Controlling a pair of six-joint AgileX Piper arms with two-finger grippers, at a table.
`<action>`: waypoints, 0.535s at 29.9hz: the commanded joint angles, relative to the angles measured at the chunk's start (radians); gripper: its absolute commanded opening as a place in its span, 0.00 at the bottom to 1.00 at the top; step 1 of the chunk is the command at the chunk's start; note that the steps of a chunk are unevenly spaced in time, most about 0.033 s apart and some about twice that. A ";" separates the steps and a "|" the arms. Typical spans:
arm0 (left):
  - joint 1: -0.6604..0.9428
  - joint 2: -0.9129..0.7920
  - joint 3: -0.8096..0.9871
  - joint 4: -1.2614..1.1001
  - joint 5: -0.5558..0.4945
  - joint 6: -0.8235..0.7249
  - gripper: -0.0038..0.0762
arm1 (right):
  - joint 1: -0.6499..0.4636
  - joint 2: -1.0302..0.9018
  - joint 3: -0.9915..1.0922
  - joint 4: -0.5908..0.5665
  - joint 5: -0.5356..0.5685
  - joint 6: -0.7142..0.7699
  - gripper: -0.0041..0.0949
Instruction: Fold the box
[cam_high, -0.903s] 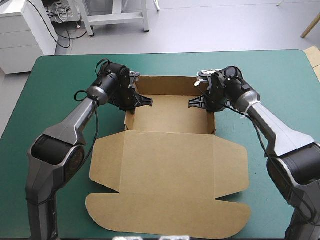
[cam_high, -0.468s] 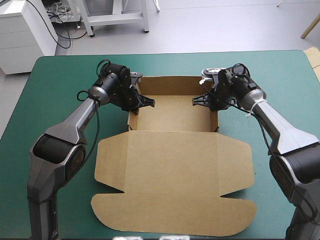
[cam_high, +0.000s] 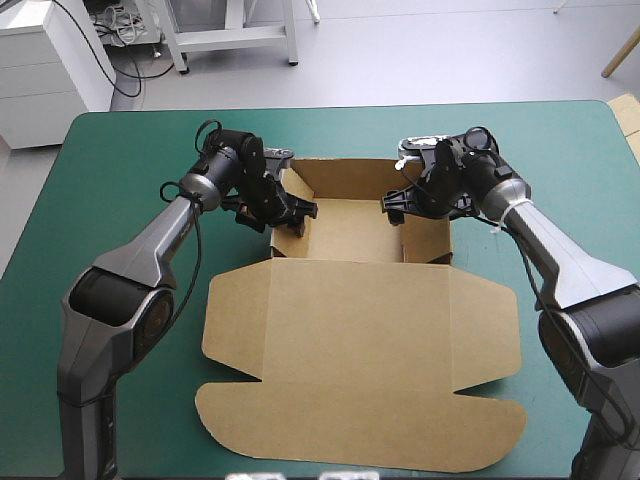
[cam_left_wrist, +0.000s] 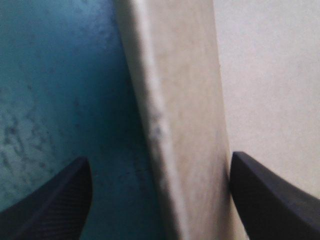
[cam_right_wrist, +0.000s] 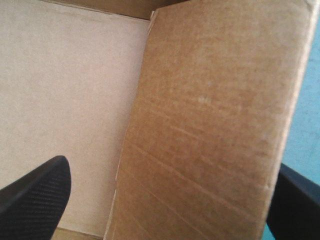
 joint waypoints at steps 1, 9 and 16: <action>-0.006 -0.065 -0.033 -0.005 0.043 0.002 0.75 | -0.005 -0.043 -0.025 -0.032 -0.022 0.005 0.98; 0.027 -0.111 -0.189 -0.017 0.044 0.008 0.75 | -0.026 -0.045 -0.169 -0.038 0.101 0.002 0.98; 0.056 -0.283 -0.254 -0.005 0.044 0.093 0.66 | -0.043 -0.128 -0.270 -0.035 0.142 -0.015 0.98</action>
